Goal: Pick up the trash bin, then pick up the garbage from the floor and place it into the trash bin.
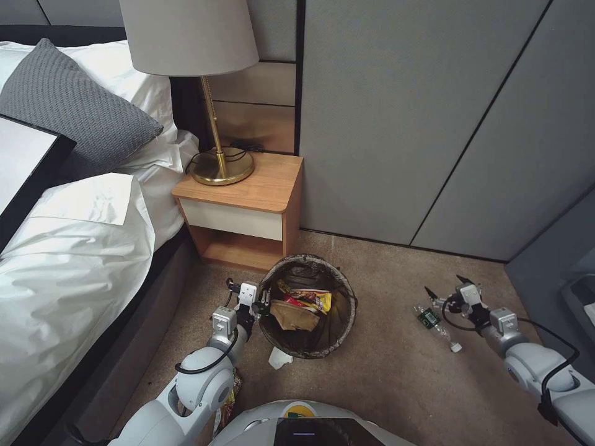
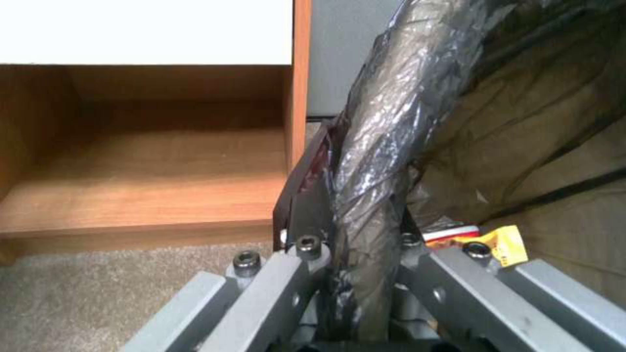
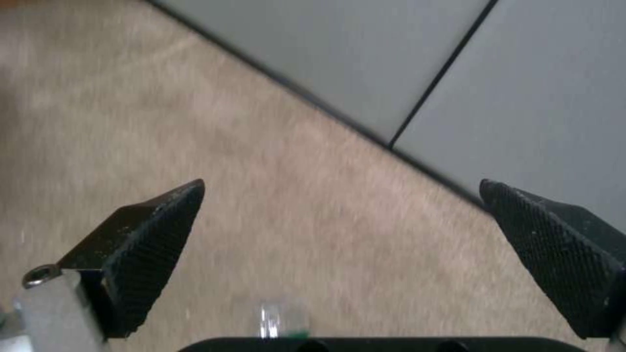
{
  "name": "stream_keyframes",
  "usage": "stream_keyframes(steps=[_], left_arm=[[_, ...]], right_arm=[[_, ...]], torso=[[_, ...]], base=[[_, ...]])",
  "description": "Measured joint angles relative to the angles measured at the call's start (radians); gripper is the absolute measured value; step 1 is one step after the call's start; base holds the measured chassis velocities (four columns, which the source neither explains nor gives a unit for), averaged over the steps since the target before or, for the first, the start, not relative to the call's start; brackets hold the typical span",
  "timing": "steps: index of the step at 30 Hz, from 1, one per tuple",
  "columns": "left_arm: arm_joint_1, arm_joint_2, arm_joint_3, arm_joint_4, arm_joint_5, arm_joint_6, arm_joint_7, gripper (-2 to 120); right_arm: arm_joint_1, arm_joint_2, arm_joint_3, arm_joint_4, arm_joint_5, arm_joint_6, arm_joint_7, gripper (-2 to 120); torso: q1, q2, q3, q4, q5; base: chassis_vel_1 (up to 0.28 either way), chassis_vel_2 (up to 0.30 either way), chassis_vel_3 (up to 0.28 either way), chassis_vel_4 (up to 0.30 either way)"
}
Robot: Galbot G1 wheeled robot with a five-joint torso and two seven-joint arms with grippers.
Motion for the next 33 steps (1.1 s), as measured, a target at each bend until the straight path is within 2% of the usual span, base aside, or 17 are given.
stream_keyframes(steps=[10, 15, 21, 33], left_arm=[[-0.016, 0.000, 0.010, 0.007, -0.005, 0.000, -0.001, 3], [-0.017, 0.000, 0.011, 0.008, -0.005, 0.000, -0.001, 3], [-0.015, 0.000, 0.009, 0.008, -0.006, 0.000, -0.002, 3], [-0.012, -0.001, 0.006, 0.005, -0.008, 0.000, -0.003, 3]], right_arm=[[0.040, 0.007, -0.046, -0.134, -0.044, 0.045, -0.128, 100], [0.054, 0.013, -0.060, -0.159, -0.051, 0.053, -0.142, 100], [0.139, 0.058, -0.143, -0.271, -0.094, 0.077, -0.174, 100], [0.215, 0.131, -0.215, -0.400, -0.155, 0.078, -0.171, 100]], torso=[[0.000, 0.000, 0.000, -0.0002, -0.0002], [0.000, 0.000, 0.000, -0.0001, -0.0002], [0.000, 0.000, 0.000, -0.0002, 0.0000], [0.000, 0.000, 0.000, -0.0001, -0.0002]], base=[[0.000, 0.000, 0.000, 0.000], [0.000, 0.000, 0.000, 0.000], [0.000, 0.000, 0.000, 0.000], [0.000, 0.000, 0.000, 0.000]])
